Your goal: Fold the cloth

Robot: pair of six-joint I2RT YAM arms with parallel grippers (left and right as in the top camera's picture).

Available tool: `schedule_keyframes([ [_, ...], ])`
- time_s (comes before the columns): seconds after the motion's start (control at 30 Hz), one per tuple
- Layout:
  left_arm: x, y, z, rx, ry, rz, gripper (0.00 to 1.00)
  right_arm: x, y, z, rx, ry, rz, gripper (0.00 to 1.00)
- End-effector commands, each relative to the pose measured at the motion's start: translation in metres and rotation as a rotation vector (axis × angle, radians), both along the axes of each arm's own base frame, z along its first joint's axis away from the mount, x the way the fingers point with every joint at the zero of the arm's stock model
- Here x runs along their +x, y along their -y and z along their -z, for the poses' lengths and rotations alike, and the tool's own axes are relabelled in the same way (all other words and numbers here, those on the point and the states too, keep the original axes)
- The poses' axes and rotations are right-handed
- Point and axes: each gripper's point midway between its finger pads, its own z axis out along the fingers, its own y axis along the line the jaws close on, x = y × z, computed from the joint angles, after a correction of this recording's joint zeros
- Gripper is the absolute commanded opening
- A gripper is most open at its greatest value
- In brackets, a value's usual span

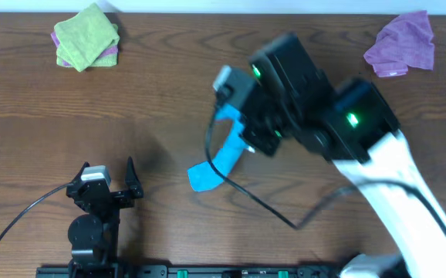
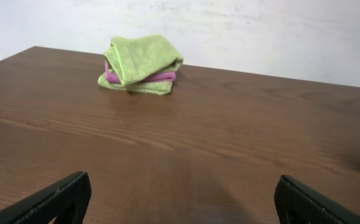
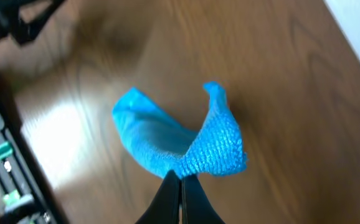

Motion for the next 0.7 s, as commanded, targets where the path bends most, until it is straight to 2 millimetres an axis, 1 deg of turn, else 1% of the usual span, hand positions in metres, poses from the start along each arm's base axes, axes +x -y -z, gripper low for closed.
schedule_keyframes([
  [0.0,0.000,-0.002,0.017,0.006,-0.039,-0.005,0.95,-0.027,0.027,-0.006,0.023,0.058,0.008,0.01],
  [0.07,0.000,-0.002,0.017,0.006,-0.039,-0.005,0.95,-0.046,0.043,-0.006,0.057,0.097,0.011,0.01],
  [0.13,0.000,-0.002,0.017,0.006,-0.039,-0.005,0.95,-0.055,0.046,-0.004,0.100,0.119,0.006,0.01],
  [0.17,0.000,-0.002,0.017,0.006,-0.039,-0.005,0.95,-0.063,0.042,-0.002,0.140,0.107,-0.025,0.01],
  [0.27,0.000,-0.002,0.017,0.006,-0.039,-0.005,0.95,-0.090,0.014,-0.001,0.265,-0.020,-0.175,0.01],
  [0.33,0.000,-0.002,0.017,0.006,-0.039,-0.005,0.95,-0.098,0.002,-0.002,0.310,-0.057,-0.251,0.01],
  [0.4,0.000,-0.002,0.017,0.006,-0.038,-0.005,0.95,-0.099,-0.006,0.000,0.321,-0.074,-0.297,0.01],
  [0.57,0.000,-0.002,0.017,0.006,-0.039,-0.005,0.95,-0.092,-0.029,0.014,0.329,-0.104,-0.425,0.01],
  [0.67,0.000,-0.002,0.017,0.006,-0.039,-0.005,0.95,-0.081,-0.040,0.018,0.333,-0.091,-0.454,0.01],
])
